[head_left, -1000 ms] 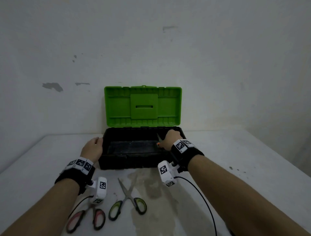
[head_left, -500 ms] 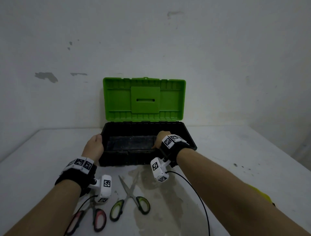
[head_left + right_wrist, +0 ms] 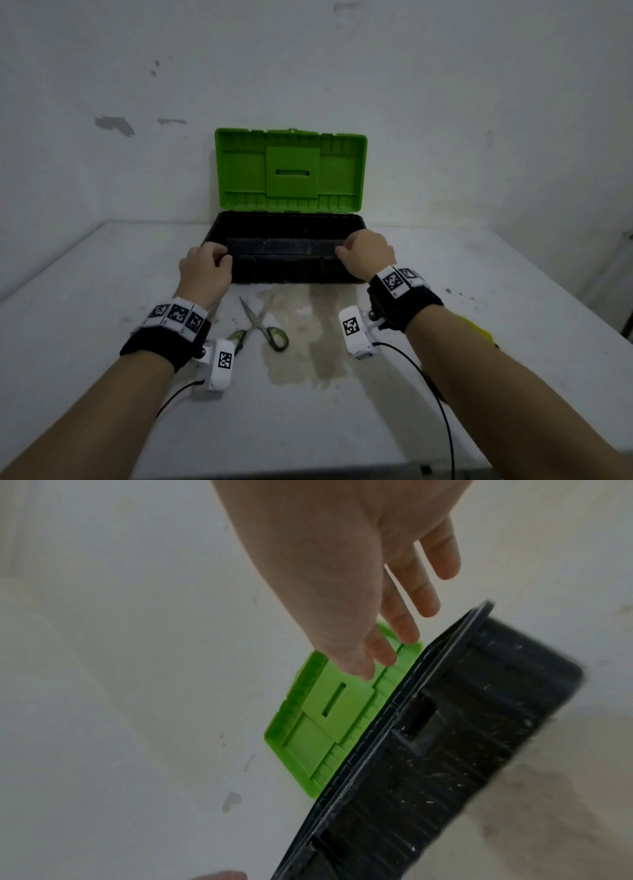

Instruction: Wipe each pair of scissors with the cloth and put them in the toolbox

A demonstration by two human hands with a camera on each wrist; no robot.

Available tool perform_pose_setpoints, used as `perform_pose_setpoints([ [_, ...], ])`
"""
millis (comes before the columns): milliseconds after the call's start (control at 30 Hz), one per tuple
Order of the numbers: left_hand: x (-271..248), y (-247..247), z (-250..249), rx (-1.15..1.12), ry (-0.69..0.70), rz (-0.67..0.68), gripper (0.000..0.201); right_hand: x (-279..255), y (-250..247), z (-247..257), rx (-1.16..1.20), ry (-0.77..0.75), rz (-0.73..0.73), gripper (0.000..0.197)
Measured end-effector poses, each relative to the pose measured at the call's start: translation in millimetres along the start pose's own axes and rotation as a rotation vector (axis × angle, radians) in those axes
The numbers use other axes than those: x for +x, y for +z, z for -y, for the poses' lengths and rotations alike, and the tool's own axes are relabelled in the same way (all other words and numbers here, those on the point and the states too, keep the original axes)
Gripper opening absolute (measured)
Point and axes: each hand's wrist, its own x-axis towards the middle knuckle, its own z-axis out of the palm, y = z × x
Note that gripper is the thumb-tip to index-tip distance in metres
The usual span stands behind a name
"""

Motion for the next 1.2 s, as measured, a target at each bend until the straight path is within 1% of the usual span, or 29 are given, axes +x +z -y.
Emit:
perform_pose_setpoints([
  [67,-30,4,-7,0.013,-0.022,0.117,0.024,-31,-11,-21,0.028,0.014,-0.012,0.024],
  [100,-44,6,-10,0.034,-0.047,0.181,0.024,-46,-16,-32,0.037,0.027,-0.008,0.023],
  [167,-66,10,-13,0.108,-0.082,0.266,0.025,-70,-24,-57,0.057,0.071,-0.005,0.021],
  [233,-80,12,-19,0.243,-0.098,0.349,0.028,-89,-30,-83,0.082,0.114,-0.002,0.019],
  [300,-88,13,-25,0.367,-0.111,0.419,0.036,-103,-33,-107,0.1,0.141,0.009,0.019],
  [367,-92,10,-29,0.45,-0.112,0.444,0.041,-114,-35,-127,0.083,0.16,0.02,0.024],
  [467,-92,12,-28,0.53,-0.094,0.456,0.031,-123,-38,-150,0.025,0.174,0.002,0.028],
  [533,-93,15,-28,0.576,-0.092,0.464,0.029,-125,-39,-161,-0.026,0.191,0.001,0.03],
  [633,-95,13,-36,0.641,-0.088,0.487,0.026,-124,-39,-170,-0.069,0.204,0.042,0.028],
  [700,-96,13,-41,0.649,-0.091,0.503,0.019,-120,-40,-173,-0.107,0.218,0.03,0.027],
  [733,-96,12,-43,0.618,-0.097,0.494,0.014,-118,-40,-174,-0.124,0.226,0.016,0.028],
  [767,-94,10,-44,0.571,-0.107,0.478,0.013,-116,-41,-175,-0.143,0.228,0.004,0.029],
  [833,-91,5,-43,0.445,-0.155,0.463,0.025,-113,-41,-177,-0.184,0.23,0.023,0.028],
  [867,-90,3,-42,0.366,-0.184,0.457,0.028,-111,-39,-178,-0.204,0.225,0.041,0.026],
  [933,-91,3,-45,0.091,-0.223,0.458,0.02,-111,-36,-180,-0.237,0.206,0.036,0.021],
  [1000,-103,8,-55,-0.179,-0.273,0.459,0.015,-111,-32,-181,-0.293,0.175,-0.004,0.019],
  [1100,-128,23,-74,-0.377,-0.278,0.445,0.011,-112,-27,-182,-0.364,0.135,-0.047,0.021],
  [1133,-137,30,-79,-0.429,-0.274,0.454,0.01,-113,-26,-184,-0.374,0.129,-0.047,0.023],
  [1200,-149,46,-88,-0.605,-0.302,0.481,0.013,-114,-24,-188,-0.408,0.137,-0.04,0.023],
])
